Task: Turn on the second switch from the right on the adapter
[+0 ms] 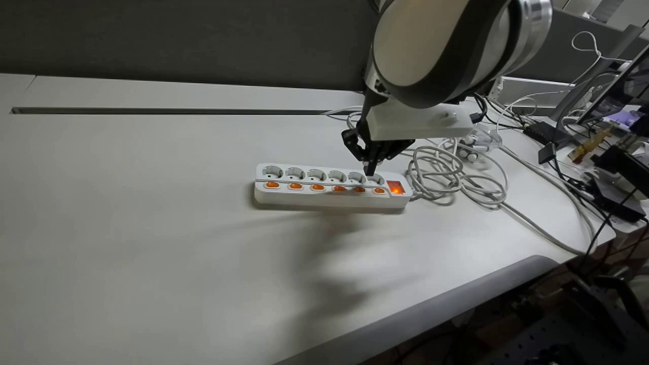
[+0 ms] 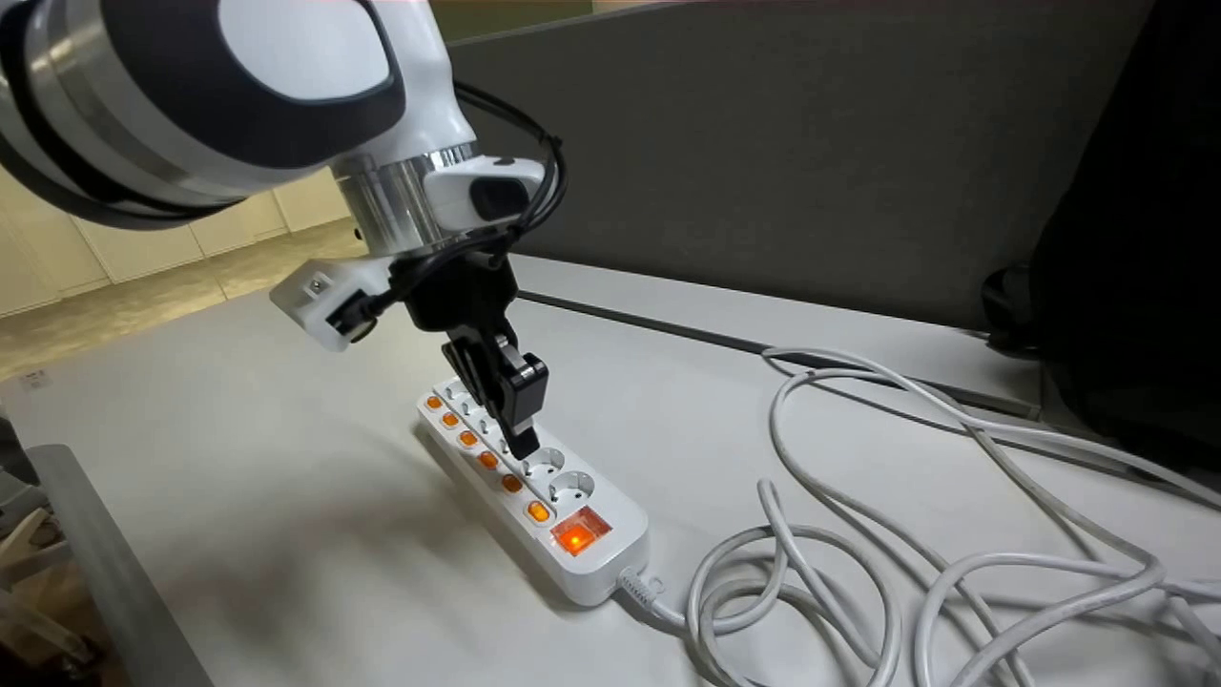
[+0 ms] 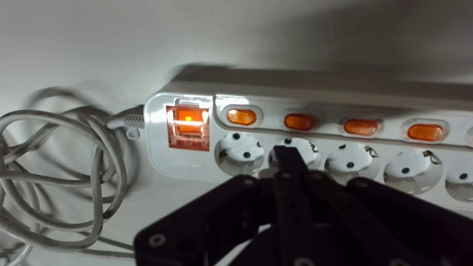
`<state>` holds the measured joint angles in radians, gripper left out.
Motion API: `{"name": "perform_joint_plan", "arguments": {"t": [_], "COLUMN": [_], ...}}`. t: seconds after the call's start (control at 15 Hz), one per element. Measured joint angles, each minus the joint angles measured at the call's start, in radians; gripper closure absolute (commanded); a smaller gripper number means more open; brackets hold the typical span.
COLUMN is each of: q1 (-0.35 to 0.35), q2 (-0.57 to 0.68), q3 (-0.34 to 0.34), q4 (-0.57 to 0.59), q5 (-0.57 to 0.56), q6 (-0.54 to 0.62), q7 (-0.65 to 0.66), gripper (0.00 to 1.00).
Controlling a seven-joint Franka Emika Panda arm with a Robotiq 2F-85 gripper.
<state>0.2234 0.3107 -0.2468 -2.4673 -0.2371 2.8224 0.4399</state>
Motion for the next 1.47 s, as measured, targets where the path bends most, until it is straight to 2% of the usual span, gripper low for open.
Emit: {"name": "perform_joint_plan", "arguments": {"t": [0.73,1.2,1.47], "q1": [0.000,0.006,-0.003], "q2": [0.041,0.079,0.082], "q3": [0.018,0.019,0.039], "q4": [0.004,0.006,0.006], "q5": [0.002,0.006,0.066], "q6": [0.018,0.113,0.116], "q7": [-0.004,-0.033,-0.091], "gripper": [1.00,1.00,1.00]}}
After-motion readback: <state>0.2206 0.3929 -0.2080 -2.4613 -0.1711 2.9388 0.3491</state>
